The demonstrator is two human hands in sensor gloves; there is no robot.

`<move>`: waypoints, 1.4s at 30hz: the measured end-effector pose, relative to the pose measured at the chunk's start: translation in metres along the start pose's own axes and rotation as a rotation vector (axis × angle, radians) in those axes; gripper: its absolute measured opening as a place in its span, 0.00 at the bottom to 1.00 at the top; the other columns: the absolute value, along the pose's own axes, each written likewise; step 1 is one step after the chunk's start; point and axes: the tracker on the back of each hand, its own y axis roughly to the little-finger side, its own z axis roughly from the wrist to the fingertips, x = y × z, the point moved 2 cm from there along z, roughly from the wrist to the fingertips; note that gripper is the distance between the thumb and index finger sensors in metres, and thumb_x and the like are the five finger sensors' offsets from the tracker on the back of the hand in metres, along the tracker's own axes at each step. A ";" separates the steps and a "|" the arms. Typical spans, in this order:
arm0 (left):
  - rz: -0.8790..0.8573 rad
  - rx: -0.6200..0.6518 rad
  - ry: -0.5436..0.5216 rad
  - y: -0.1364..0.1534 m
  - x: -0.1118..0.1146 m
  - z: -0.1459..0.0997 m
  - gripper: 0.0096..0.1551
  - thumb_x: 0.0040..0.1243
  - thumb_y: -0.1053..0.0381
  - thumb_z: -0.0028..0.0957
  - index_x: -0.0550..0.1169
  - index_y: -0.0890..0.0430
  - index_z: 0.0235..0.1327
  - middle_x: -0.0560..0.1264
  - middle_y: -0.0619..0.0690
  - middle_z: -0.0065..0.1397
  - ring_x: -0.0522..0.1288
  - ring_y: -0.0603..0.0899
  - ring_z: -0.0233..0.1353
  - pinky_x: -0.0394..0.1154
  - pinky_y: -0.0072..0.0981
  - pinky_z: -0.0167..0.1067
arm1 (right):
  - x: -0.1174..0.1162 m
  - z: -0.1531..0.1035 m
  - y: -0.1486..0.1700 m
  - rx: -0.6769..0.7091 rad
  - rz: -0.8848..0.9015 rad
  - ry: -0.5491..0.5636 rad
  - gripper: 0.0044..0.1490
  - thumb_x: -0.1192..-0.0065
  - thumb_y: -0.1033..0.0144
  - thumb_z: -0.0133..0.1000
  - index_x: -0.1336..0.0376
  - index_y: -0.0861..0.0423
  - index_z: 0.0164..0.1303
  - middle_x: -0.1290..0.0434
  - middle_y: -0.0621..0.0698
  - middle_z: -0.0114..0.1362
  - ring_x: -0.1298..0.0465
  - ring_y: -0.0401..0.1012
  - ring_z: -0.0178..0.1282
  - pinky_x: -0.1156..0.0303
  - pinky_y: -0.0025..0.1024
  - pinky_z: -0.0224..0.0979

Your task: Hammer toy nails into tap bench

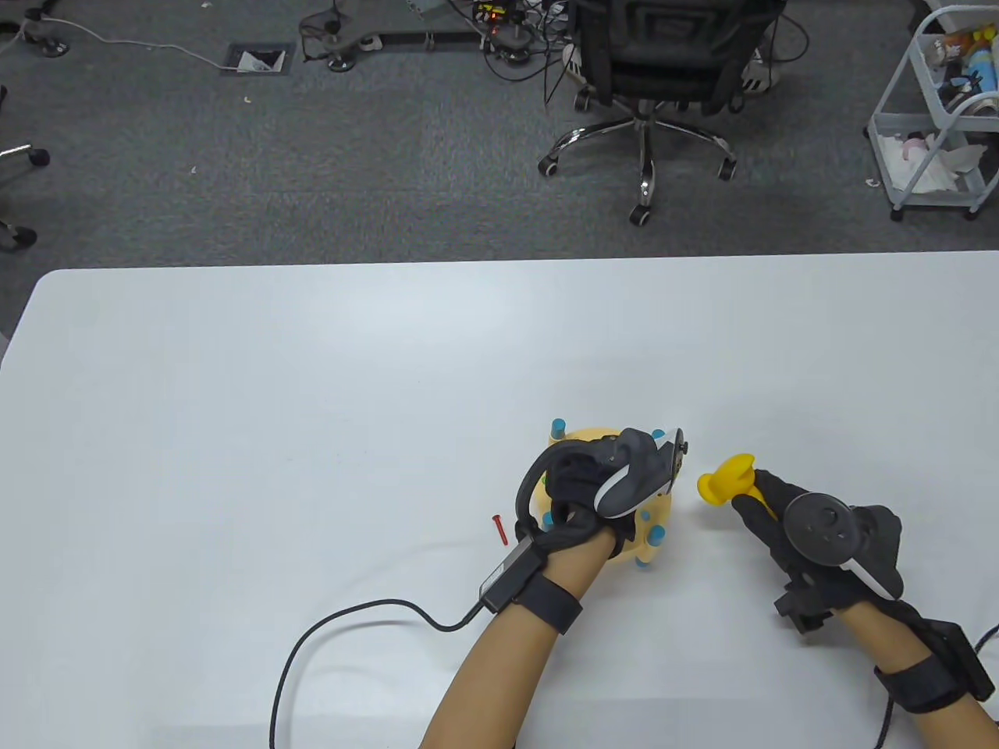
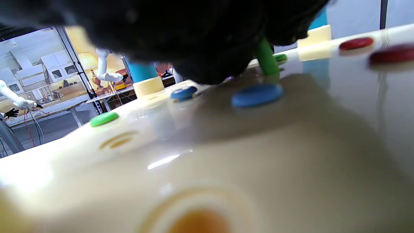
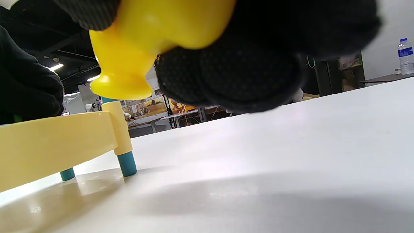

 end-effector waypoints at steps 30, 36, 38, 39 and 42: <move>0.202 0.023 -0.050 0.001 -0.024 -0.026 0.25 0.51 0.41 0.46 0.77 0.52 0.51 0.85 0.50 0.35 0.84 0.47 0.26 0.81 0.41 0.31 | -0.003 -0.002 -0.003 0.016 -0.006 -0.012 0.45 0.56 0.39 0.49 0.31 0.56 0.64 0.17 0.49 0.42 0.16 0.43 0.32 0.20 0.33 0.40; 0.100 0.018 -0.053 0.014 -0.029 -0.029 0.31 0.49 0.41 0.45 0.76 0.55 0.56 0.86 0.53 0.37 0.85 0.49 0.27 0.81 0.43 0.31 | -0.004 -0.003 -0.003 0.015 -0.004 -0.016 0.45 0.56 0.39 0.49 0.31 0.56 0.64 0.17 0.49 0.42 0.16 0.43 0.32 0.20 0.33 0.40; -0.014 0.010 -0.025 0.023 -0.030 -0.028 0.31 0.50 0.41 0.45 0.76 0.56 0.56 0.86 0.55 0.38 0.85 0.50 0.27 0.81 0.44 0.31 | -0.004 -0.003 -0.003 0.016 -0.004 -0.018 0.45 0.56 0.39 0.49 0.31 0.57 0.64 0.17 0.49 0.42 0.16 0.43 0.32 0.20 0.33 0.40; -0.048 0.009 -0.016 0.028 -0.029 -0.028 0.31 0.50 0.41 0.45 0.76 0.57 0.56 0.86 0.56 0.38 0.85 0.51 0.27 0.80 0.45 0.31 | -0.004 -0.003 -0.003 0.016 -0.004 -0.018 0.44 0.56 0.39 0.49 0.31 0.56 0.64 0.17 0.49 0.42 0.16 0.43 0.32 0.20 0.33 0.40; -0.099 0.017 0.006 0.023 -0.030 -0.023 0.32 0.51 0.41 0.45 0.76 0.57 0.57 0.85 0.56 0.39 0.85 0.51 0.28 0.80 0.45 0.32 | -0.004 -0.003 -0.003 0.015 -0.006 -0.021 0.45 0.56 0.39 0.49 0.31 0.57 0.64 0.17 0.49 0.42 0.16 0.43 0.32 0.20 0.33 0.40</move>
